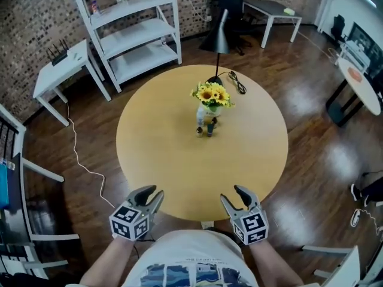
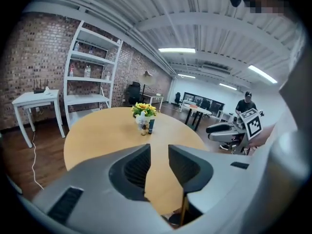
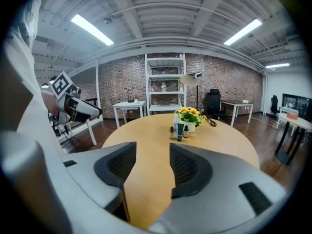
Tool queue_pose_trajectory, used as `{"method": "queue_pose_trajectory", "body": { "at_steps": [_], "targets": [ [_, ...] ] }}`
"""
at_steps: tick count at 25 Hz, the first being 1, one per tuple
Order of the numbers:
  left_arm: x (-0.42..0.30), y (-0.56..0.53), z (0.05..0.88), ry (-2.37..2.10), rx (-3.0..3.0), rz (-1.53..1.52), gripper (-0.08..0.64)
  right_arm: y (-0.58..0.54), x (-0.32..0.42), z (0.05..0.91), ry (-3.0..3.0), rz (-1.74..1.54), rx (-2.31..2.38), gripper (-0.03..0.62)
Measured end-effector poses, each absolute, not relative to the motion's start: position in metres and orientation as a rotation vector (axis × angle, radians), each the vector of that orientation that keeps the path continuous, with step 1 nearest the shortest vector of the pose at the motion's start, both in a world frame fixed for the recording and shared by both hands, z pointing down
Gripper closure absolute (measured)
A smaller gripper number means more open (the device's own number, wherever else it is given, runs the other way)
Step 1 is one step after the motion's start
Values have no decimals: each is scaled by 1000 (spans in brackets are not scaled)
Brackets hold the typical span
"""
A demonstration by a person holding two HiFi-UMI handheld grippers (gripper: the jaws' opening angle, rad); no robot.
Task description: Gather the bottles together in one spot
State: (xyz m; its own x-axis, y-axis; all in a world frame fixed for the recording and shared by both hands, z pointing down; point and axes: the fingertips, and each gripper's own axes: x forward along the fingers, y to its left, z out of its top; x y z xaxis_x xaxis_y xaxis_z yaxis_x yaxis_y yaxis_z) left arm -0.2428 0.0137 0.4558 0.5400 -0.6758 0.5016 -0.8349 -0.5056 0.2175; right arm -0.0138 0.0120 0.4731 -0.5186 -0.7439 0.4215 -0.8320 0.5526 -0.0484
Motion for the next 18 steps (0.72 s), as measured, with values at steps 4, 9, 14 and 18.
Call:
{"method": "queue_pose_trajectory", "body": {
  "at_steps": [4, 9, 14, 18],
  "targets": [
    [-274, 44, 468, -1234, 2341, 541, 442, 39, -41, 461, -2511, 526, 1336, 331],
    [-302, 88, 473, -1269, 2355, 531, 442, 82, -54, 469, -2398, 570, 1406, 333],
    [-329, 132, 482, -1285, 2335, 527, 442, 134, -59, 475, -2304, 600, 1472, 333],
    [-336, 159, 481, -1294, 2327, 490, 442, 165, -53, 476, -2263, 598, 1477, 333]
  ]
}}
